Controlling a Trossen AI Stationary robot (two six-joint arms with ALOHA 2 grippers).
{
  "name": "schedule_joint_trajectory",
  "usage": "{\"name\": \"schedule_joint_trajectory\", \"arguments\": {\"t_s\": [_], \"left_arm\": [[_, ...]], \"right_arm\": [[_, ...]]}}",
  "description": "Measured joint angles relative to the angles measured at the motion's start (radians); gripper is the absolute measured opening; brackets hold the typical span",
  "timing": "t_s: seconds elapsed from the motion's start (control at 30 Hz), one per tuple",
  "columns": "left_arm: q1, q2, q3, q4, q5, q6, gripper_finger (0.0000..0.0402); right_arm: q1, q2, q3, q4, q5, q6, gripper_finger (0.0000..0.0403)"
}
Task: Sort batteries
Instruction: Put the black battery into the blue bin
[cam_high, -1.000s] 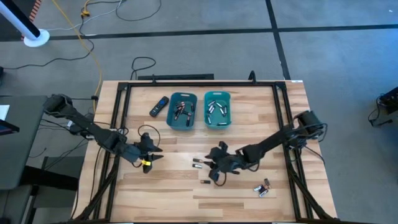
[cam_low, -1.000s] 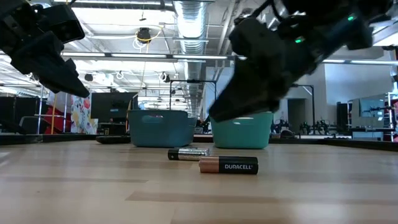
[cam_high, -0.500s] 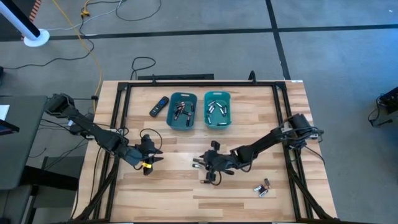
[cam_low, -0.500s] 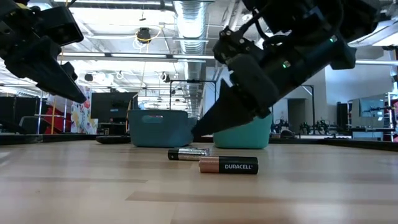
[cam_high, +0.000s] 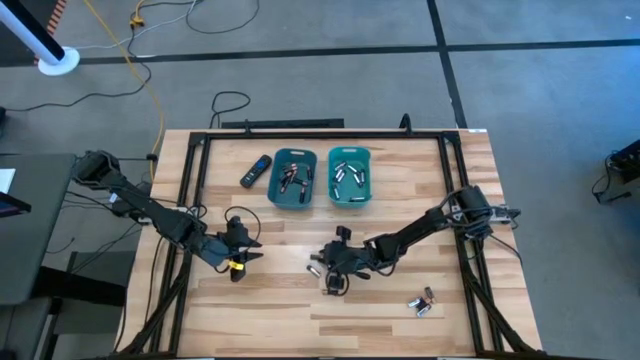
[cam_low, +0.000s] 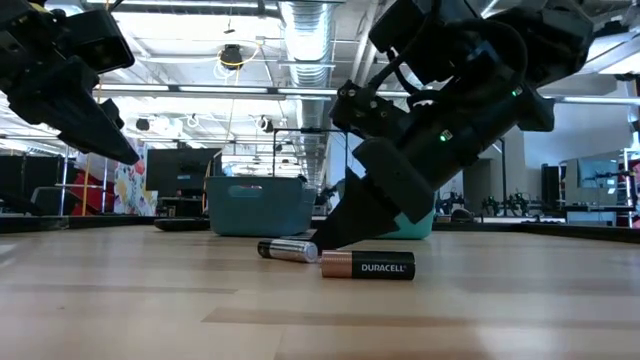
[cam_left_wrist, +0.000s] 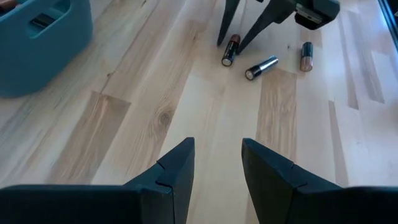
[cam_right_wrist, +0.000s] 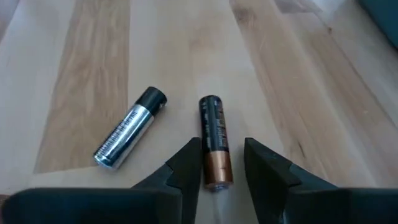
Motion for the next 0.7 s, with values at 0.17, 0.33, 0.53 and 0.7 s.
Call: {"name": "schedule_joint_trajectory", "arguments": {"t_s": [0.17,0.33,0.53,0.7], "left_arm": [[0.0,0.0,0.0,0.001,0.0,-0.008,0.0128],[0.0,0.0,0.0,0.001,0.0,-0.008,0.0128],[0.0,0.0,0.0,0.001,0.0,-0.008,0.0128],[0.0,0.0,0.0,0.001,-0.002,-0.005,0.0128]], "right_arm": [[-0.01,-0.001,0.001,-0.022,-0.041,0.001,0.0087],[-0.012,0.012,0.005,-0.086,-0.062,0.06,0.0029],[0.0,-0.025,0.002,-0.101,-0.074,0.112,0.0029],[-0.011,-0.164,-0.007,-0.163,-0.098,0.117,0.0029]]}}
